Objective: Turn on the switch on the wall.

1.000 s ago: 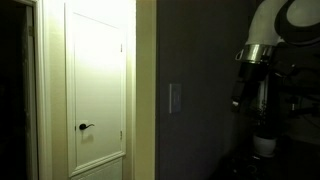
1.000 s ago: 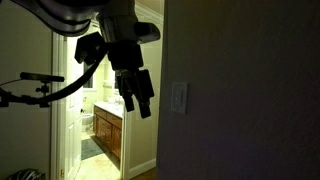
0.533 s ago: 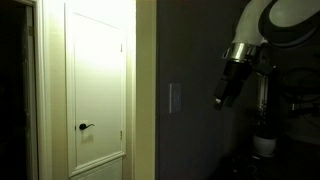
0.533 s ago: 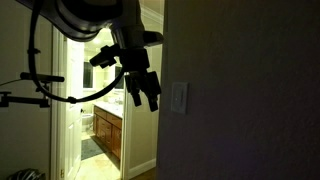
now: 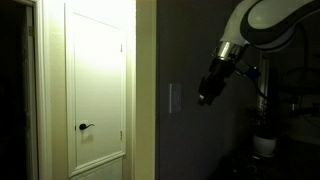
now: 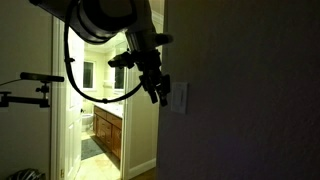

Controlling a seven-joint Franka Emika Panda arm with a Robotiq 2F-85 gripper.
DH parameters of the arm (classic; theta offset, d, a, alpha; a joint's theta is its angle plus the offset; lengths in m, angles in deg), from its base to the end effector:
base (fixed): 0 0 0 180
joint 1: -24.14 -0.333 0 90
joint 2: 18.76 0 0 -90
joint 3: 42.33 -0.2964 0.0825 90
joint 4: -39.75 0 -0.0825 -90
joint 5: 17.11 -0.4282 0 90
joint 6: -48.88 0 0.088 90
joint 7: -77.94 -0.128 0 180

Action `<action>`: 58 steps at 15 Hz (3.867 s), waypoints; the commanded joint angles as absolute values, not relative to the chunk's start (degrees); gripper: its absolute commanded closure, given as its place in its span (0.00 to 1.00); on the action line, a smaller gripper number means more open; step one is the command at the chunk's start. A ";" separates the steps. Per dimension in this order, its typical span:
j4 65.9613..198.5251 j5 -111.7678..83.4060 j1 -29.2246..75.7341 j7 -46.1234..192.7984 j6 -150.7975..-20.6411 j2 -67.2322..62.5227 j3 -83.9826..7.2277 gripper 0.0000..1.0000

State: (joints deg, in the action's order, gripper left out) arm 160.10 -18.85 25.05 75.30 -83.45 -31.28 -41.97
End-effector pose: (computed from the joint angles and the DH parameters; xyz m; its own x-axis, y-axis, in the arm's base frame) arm 0.5822 -0.0120 0.5077 0.9068 -0.0870 0.4125 -0.0731 -0.9961 -0.0493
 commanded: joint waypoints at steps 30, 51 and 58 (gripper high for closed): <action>143.31 -21.31 25.12 77.13 -91.84 -15.50 -41.77 0.94; 143.28 -21.44 25.09 78.71 -92.09 -15.69 -41.82 0.94; 143.34 -21.61 25.11 78.89 -92.10 -15.84 -41.81 0.94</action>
State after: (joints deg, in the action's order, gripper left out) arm 145.47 -20.94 25.06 77.72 -90.50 -17.08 -41.96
